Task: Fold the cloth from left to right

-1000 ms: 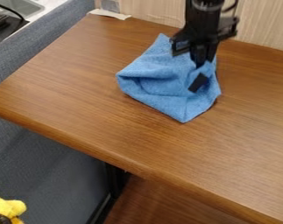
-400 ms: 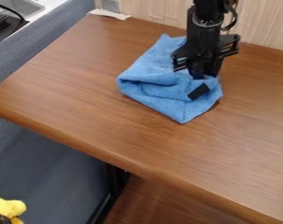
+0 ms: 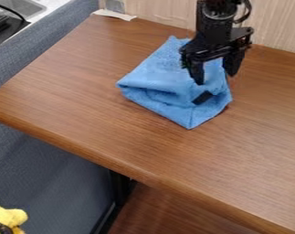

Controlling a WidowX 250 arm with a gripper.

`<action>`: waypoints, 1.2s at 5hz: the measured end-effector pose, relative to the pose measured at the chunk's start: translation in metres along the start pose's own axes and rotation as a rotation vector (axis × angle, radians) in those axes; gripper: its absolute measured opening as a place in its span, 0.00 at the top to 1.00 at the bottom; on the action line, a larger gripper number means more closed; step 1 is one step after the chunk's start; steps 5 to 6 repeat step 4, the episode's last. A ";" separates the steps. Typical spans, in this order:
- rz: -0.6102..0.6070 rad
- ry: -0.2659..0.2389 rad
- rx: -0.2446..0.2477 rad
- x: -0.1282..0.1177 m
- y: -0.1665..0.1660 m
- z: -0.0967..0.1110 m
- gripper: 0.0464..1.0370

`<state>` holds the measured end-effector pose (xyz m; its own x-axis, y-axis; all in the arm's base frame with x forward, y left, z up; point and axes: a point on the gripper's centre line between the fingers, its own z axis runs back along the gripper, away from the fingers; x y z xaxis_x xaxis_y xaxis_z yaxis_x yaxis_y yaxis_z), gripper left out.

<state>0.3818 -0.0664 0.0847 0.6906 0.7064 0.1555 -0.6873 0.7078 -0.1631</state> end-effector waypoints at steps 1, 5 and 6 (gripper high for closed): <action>0.002 0.026 0.003 -0.004 0.001 0.002 0.03; 0.042 -0.085 -0.127 -0.006 0.002 0.075 0.04; 0.042 -0.085 -0.127 -0.006 0.002 0.075 0.04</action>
